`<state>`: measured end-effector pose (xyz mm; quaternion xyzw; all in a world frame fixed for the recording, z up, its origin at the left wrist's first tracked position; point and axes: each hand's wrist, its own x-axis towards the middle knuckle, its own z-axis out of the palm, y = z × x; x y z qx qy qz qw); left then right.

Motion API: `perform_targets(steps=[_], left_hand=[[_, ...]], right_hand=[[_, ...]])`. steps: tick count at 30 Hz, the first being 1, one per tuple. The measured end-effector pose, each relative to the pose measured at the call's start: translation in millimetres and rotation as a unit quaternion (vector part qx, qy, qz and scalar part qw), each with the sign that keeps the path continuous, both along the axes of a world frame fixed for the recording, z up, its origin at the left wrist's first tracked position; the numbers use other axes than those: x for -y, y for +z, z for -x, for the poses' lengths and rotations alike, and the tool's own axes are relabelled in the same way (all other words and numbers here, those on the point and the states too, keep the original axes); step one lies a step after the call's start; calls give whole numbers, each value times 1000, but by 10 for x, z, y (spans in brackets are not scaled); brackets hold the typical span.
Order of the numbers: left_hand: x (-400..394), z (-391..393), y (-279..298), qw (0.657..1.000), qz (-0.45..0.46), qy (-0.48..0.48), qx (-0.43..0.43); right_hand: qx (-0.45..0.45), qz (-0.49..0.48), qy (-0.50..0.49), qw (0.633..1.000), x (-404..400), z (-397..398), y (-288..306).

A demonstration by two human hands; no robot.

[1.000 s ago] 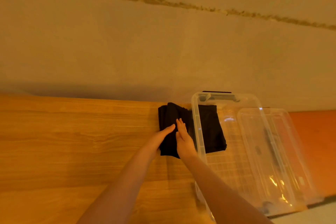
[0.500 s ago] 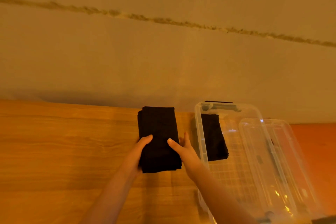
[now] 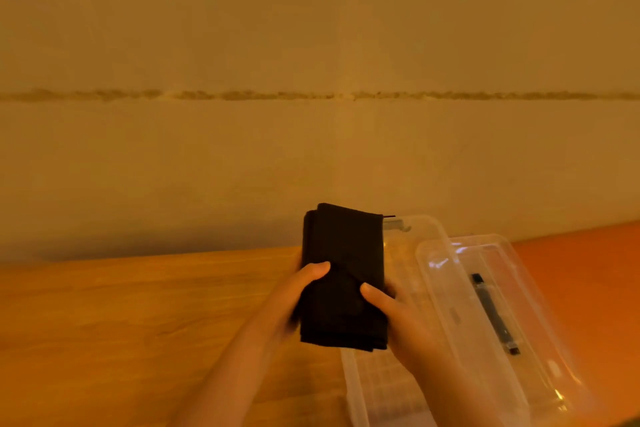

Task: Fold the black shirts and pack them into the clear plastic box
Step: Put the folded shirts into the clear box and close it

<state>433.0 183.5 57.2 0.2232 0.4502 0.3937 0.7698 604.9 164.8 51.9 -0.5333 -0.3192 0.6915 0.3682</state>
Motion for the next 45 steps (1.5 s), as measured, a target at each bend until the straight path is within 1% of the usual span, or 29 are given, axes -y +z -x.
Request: perform_targets(steps=[3,8,12,15,17,18,20,21,23,24,25,27,28,29,32,34,37,39,40,41,43,44,45], left_hand=[[-225,-430,-61,998,18,-58,-12],[-558,-1153,-302,995,63,-72,-30],[-644,-1522,-573,991,127,-39,-21],[-672,-1713,-747,989,146,-8,-22],[-695,-1805,-819,988,152,22,-26],[-709,-1841,-846,987,152,40,-33],[-727,-1896,-903,985,152,73,-43],[-731,-1919,-929,984,149,84,-47],[-730,-1972,-976,985,138,92,-56],[-730,-2003,-994,986,128,90,-63],[-724,-2031,-1012,986,120,84,-74],[-715,-2076,-1044,986,110,69,-101],[-715,-2091,-1062,985,113,65,-112],[-721,-2095,-1091,984,122,66,-116],[-777,-2088,-1186,979,150,53,-124],[-813,-2089,-1214,975,160,33,-148],[-856,-2145,-1210,965,156,36,-206],[-856,-2190,-1165,950,124,28,-286],[-832,-2201,-1138,940,101,19,-327],[-794,-2195,-1110,931,70,11,-358],[-697,-2136,-1023,915,-12,-4,-404],[-648,-2091,-982,900,-65,-18,-431],[-606,-2034,-969,874,-123,-43,-469]], right_hand=[[1,-1,-33,999,9,-432,-5],[61,-11,-22,998,-136,-1061,-125],[101,-7,-76,992,-320,-1306,-277],[112,8,-106,988,-434,-1408,-360],[154,-2,-95,984,-472,-1469,-470],[197,-15,-77,977,-476,-1466,-505],[316,-50,-30,947,-463,-1444,-602],[381,-69,6,922,-451,-1427,-650],[528,-81,62,843,-394,-1341,-723],[584,-101,77,801,-342,-1291,-731],[613,-143,79,773,-291,-1243,-752],[608,-195,89,765,-235,-1178,-851],[613,-203,101,757,-230,-1180,-918],[602,-196,127,764,-240,-1193,-962],[568,-207,161,780,-310,-1279,-1188],[573,-221,176,769,-358,-1329,-1273],[570,-216,199,767,-386,-1338,-1303],[567,-204,202,772,-383,-1329,-1317],[575,-200,195,769,-382,-1321,-1329],[591,-199,191,758,-373,-1315,-1337],[610,-184,190,747,-351,-1285,-1316],[619,-181,188,741,-353,-1266,-1319],[621,-178,193,738,-357,-1243,-1322]])
